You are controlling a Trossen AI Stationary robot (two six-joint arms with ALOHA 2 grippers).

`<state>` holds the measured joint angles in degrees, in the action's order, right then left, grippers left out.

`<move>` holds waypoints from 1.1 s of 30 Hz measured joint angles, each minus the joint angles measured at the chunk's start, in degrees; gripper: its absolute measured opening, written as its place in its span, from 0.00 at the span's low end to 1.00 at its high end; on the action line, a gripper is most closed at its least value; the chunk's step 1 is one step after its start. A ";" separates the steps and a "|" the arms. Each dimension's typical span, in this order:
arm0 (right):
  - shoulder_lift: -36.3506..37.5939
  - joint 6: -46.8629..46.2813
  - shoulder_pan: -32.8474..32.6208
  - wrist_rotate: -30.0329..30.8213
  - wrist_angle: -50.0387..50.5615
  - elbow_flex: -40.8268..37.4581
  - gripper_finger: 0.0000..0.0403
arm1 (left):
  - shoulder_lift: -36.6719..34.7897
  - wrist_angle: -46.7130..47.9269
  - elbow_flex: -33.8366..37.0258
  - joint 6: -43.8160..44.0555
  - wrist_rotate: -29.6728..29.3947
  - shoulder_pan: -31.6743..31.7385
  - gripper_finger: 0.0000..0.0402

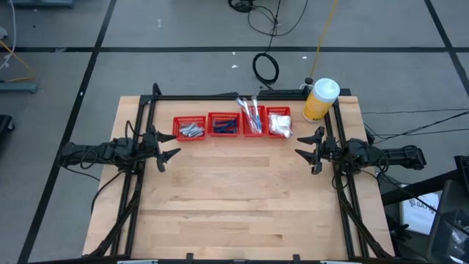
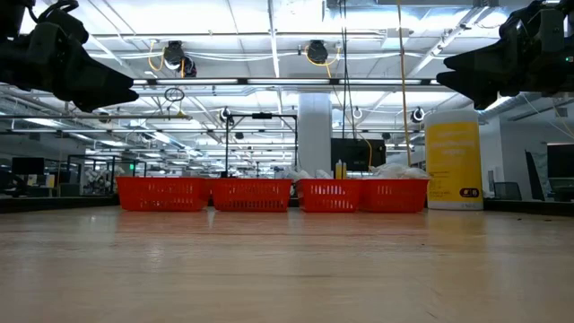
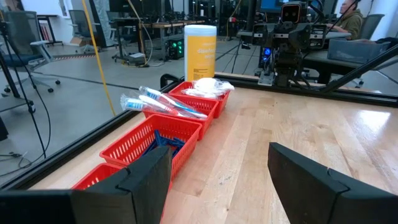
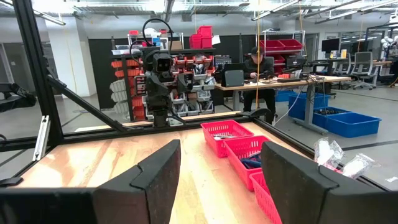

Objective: Pick & Place Travel size toiletries
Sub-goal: Return to Home Position

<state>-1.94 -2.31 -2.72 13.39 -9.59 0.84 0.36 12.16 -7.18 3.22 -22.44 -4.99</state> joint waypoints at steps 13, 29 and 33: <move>-0.01 -0.02 0.00 0.00 0.00 0.00 0.53 | 0.00 0.00 0.00 0.02 0.00 0.01 0.64; -0.01 -0.01 0.00 0.01 0.01 -0.05 0.53 | 0.00 0.02 0.00 0.00 0.01 0.01 0.64; -0.01 -0.01 0.00 0.02 0.00 -0.04 0.53 | 0.00 0.01 0.00 0.02 0.01 0.02 0.64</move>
<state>-1.96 -2.31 -2.72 13.41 -9.59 0.80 0.36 12.17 -7.18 3.24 -22.44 -4.97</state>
